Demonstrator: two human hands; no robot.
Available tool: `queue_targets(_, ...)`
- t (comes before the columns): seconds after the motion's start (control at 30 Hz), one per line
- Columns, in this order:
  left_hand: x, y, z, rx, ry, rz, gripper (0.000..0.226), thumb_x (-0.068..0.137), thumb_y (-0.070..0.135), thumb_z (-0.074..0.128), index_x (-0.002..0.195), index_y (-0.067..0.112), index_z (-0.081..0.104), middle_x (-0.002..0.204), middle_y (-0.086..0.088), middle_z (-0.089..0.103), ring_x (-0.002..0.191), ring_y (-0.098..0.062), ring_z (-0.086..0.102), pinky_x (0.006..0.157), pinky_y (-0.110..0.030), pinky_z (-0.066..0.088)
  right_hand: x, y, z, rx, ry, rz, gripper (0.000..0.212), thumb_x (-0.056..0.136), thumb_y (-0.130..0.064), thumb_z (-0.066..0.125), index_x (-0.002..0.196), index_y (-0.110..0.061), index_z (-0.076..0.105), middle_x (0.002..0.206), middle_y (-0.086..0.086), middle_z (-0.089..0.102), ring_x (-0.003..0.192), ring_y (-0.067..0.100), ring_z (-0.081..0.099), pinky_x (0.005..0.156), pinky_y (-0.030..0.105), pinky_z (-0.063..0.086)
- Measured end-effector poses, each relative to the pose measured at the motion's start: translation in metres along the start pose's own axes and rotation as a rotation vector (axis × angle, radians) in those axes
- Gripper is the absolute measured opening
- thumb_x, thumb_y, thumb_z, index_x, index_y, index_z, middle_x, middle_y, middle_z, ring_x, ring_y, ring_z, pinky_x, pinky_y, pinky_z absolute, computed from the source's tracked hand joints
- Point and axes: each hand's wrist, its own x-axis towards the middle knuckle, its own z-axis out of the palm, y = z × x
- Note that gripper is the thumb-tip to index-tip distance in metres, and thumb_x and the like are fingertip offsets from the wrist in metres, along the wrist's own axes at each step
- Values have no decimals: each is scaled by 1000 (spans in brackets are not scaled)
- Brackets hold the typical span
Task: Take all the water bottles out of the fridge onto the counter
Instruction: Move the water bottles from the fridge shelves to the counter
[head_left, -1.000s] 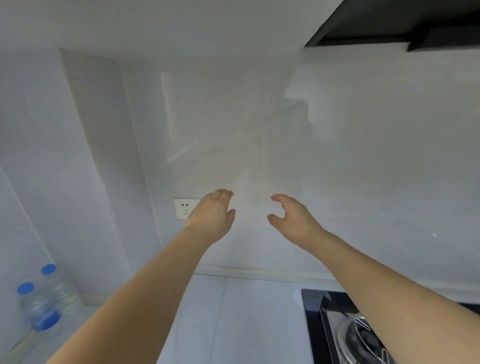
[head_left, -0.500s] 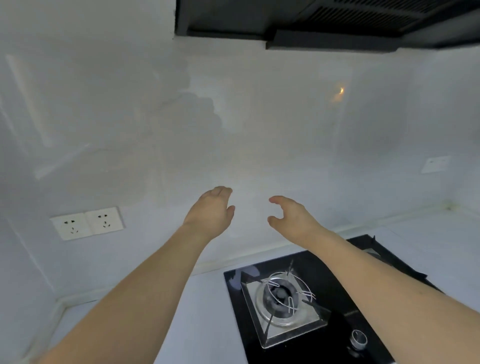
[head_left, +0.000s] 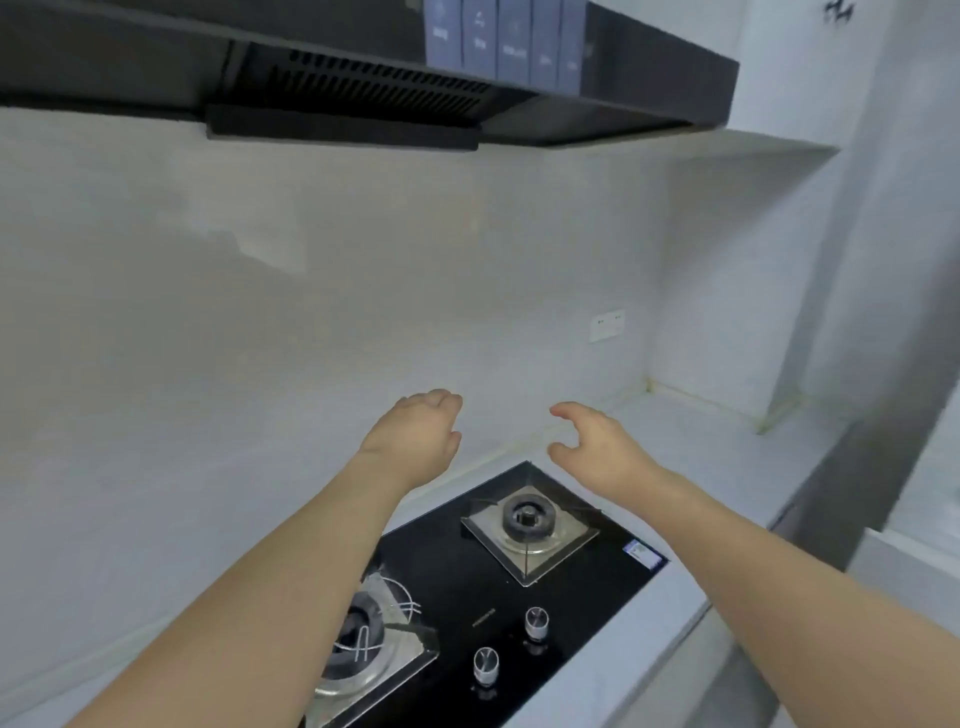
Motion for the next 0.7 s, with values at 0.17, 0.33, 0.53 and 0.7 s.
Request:
queue_targets(0.17,41,104,12,-30,4,123,49,102,27,40,148,13,32,153,-4,35,136,-27,37,108,-35,33,-28,78,-64,-29,75,92,54,95,-20,54,146,-15,36,150,3,38,137,19,36,108,24,27)
queue_targets(0.33,72,210,21,-38,26,290,49,102,28,41,147,12,33,151,-6,37,135,-27,38,110,-34,29,-60,148,-124,-75,163,155,55,95,-23,54,146,-15,36,150,3,38,137,17,36,103,20,27)
queue_targets(0.53,103,309,24,-63,49,431,45,101,29,40,143,12,37,145,-5,43,129,-26,43,105,-34,35,-99,213,-181,-69,221,273,55,97,-25,51,148,-19,32,151,3,37,131,19,43,92,19,29)
queue_targets(0.7,126,380,29,-75,51,552,43,101,27,42,140,11,40,143,-7,45,128,-27,44,104,-34,37,-121,264,-219,-61,295,364,56,95,-22,52,148,-17,33,152,2,37,137,19,38,106,27,31)
